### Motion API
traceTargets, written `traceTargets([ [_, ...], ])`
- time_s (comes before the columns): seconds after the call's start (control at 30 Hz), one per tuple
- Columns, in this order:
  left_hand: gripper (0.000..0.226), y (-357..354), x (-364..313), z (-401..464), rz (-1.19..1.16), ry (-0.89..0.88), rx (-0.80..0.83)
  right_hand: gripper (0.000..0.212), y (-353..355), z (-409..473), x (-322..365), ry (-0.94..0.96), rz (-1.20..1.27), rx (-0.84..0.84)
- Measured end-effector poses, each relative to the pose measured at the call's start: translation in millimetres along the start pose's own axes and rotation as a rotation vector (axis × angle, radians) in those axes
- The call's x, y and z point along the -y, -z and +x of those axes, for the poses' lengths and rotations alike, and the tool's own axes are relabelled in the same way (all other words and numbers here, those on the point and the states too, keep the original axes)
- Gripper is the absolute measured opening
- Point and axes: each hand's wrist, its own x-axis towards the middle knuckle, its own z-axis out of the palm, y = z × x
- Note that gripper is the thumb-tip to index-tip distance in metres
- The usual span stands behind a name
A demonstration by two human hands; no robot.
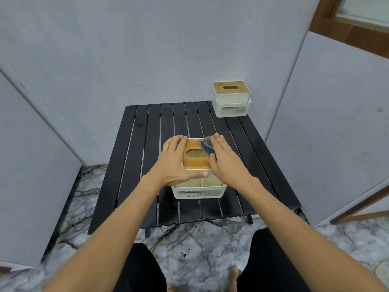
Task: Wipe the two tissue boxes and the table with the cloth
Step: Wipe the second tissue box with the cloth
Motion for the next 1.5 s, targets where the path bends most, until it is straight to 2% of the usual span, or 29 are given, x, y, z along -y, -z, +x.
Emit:
traceTargets([
  [0.1, 0.14, 2.6, 1.8, 1.9, 0.096, 0.012, 0.008, 0.055, 3.2, -6.1, 0.0, -0.004, 0.038, -0.002],
  [0.37, 0.154, 12.3, -4.0, 6.9, 0.099, 0.061, 0.107, 0.052, 4.1, -58.6, 5.3, 0.086, 0.011, -0.027],
  [0.67, 0.149, 9.5, -6.5, 4.7, 0.086, 0.047, 0.027, 0.054, 8.7, -5.1, -1.1, -0.003, 0.026, 0.049],
  [0.87, 0.149, 6.2, -6.1, 4.4, 0.093, 0.073, -0.011, 0.053, 5.2, -54.9, 3.7, 0.055, 0.01, 0.005],
  [0.97, 0.147, 4.1, -8.4, 2.5, 0.021, 0.066, -0.008, 0.052, 6.5, -59.9, 2.9, 0.064, 0.016, 0.018],
  [1.27, 0.139, 4.4, -10.7, -1.4, -0.035, 0.067, -0.027, 0.055, 6.6, 7.9, -4.3, -0.039, 0.108, 0.047],
  [1.37, 0.136, 3.7, -11.2, -1.5, -0.029, 0.074, -0.042, 0.055, 2.8, -7.8, -2.8, -0.032, 0.119, -0.002],
  [1.5, 0.143, 4.5, -11.5, -1.7, -0.026, 0.079, -0.02, 0.052, 1.3, -47.1, -3.3, 0.05, 0.04, -0.037],
])
